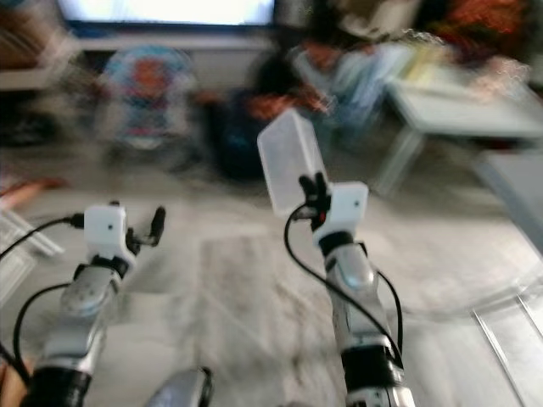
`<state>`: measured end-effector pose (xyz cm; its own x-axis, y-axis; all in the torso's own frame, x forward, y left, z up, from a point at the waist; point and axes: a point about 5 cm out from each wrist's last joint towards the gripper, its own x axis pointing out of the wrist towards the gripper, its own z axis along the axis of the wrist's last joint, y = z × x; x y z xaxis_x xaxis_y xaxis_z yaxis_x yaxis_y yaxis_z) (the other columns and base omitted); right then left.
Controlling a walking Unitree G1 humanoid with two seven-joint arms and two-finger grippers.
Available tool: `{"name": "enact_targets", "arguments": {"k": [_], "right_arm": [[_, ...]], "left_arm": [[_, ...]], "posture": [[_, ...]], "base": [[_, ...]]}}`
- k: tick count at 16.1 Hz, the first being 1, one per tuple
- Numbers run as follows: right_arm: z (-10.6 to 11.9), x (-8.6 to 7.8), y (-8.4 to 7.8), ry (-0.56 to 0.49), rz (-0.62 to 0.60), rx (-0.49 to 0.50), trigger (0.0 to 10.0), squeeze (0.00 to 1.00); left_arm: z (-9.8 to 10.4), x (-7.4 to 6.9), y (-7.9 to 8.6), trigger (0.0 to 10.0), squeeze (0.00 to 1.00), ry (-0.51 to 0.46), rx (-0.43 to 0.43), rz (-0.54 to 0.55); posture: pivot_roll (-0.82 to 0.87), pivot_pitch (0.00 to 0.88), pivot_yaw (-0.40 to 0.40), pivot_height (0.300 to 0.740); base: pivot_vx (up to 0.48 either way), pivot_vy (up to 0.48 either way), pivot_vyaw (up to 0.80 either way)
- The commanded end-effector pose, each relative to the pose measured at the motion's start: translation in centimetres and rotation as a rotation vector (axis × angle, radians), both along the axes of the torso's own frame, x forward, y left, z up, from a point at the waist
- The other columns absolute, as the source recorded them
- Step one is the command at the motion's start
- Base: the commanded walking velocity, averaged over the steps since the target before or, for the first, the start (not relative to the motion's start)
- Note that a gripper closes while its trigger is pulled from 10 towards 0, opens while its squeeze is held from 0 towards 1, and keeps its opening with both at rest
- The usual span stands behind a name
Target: Restocking fridge
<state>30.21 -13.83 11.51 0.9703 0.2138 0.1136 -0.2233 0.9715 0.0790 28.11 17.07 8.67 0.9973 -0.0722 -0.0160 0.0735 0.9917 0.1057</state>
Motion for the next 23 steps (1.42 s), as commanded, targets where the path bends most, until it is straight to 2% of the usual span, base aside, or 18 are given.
{"name": "enact_targets", "arguments": {"k": [1,7,11,14,16,20,21,23], "right_arm": [[-0.5,-0.4,-0.7,0.011,-0.019,-0.011,10.0,0.00],[-1.4,-1.0,-0.7,0.033,-0.022,-0.007,10.0,0.00],[-1.9,-1.1,-1.2,0.049,-0.038,-0.014,10.0,0.00],[-2.5,-1.0,-1.3,0.075,-0.031,-0.021,10.0,0.00],[-2.1,-0.5,-1.5,0.061,-0.035,-0.028,10.0,0.00],[-0.9,-0.2,-2.2,0.013,-0.081,-0.025,10.0,0.00],[-0.9,-1.0,-3.3,0.011,-0.130,-0.023,10.0,0.00],[-1.4,-1.9,-4.3,0.027,-0.181,-0.014,10.0,0.00]], "left_arm": [[-0.5,-0.4,-0.7,10.0,0.00,0.012,0.006,-0.022],[-1.2,-0.9,-0.6,10.0,0.00,0.042,0.001,0.005],[-1.8,-1.2,0.0,10.0,0.00,0.065,0.006,0.017],[-3.0,-2.0,0.9,10.0,0.00,0.125,-0.018,0.071],[-2.5,-1.8,0.8,10.0,0.00,0.097,-0.006,0.073],[-1.1,-1.2,0.9,10.0,0.00,0.031,0.007,0.084],[-1.0,-1.6,1.1,10.0,0.00,0.032,0.019,0.074],[-1.3,-2.1,1.5,10.0,0.00,0.045,0.030,0.077]], "posture": [[0.12,0.037,-0.073,0.740],[0.11,0.036,-0.060,0.740],[0.11,0.034,-0.058,0.740],[0.11,0.041,-0.056,0.740],[0.13,0.032,-0.063,0.740],[0.13,0.032,-0.049,0.740],[0.12,0.036,-0.033,0.740],[0.11,0.037,-0.022,0.740]], "base": [[0.000,0.000,0.80],[0.000,0.000,0.80],[0.000,0.000,0.80],[0.000,0.000,0.80],[0.000,0.000,0.80],[0.000,0.000,0.80],[0.000,0.000,0.80],[0.000,0.000,0.80]]}}
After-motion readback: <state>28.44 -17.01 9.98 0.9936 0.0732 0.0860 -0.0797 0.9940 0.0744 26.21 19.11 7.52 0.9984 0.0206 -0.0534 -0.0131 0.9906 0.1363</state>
